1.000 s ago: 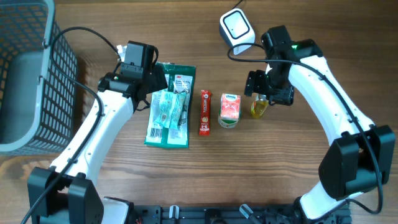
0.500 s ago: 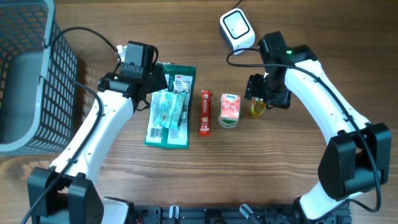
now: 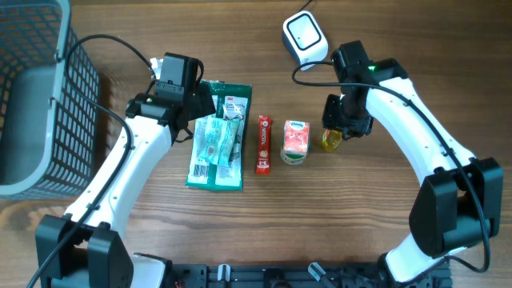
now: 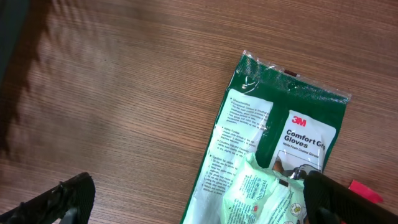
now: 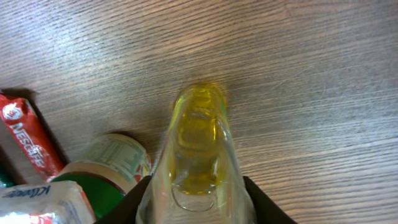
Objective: Scan the item barcode
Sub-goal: 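Reach the right gripper to the Vim bottle and grasp it, then lift the Vim bottle with right gripper and tilt it sideways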
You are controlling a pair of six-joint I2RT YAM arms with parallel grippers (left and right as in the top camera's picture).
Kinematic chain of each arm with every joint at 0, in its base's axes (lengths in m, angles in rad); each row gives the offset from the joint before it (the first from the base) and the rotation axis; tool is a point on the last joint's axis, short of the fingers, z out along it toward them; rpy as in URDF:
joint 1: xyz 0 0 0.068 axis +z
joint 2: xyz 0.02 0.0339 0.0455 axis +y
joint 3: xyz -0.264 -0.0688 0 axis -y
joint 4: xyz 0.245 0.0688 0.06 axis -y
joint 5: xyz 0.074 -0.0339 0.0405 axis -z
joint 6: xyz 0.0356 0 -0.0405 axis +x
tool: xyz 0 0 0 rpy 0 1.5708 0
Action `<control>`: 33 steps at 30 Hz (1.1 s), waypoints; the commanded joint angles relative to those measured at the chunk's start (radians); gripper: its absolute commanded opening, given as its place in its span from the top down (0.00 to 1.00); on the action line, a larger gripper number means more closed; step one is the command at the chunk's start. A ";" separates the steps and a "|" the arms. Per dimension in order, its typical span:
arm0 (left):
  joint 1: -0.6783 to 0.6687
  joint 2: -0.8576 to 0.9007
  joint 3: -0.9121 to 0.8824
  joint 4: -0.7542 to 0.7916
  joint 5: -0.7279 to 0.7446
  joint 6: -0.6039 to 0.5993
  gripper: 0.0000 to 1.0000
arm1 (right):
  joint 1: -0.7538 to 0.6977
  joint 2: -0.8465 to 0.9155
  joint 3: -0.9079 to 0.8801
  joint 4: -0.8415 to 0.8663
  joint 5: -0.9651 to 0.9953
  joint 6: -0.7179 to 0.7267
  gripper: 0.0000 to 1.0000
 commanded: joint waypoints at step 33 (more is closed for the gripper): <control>0.021 0.002 0.011 0.118 -0.041 -0.002 0.00 | -0.019 -0.264 0.126 -0.083 -0.758 -0.376 0.96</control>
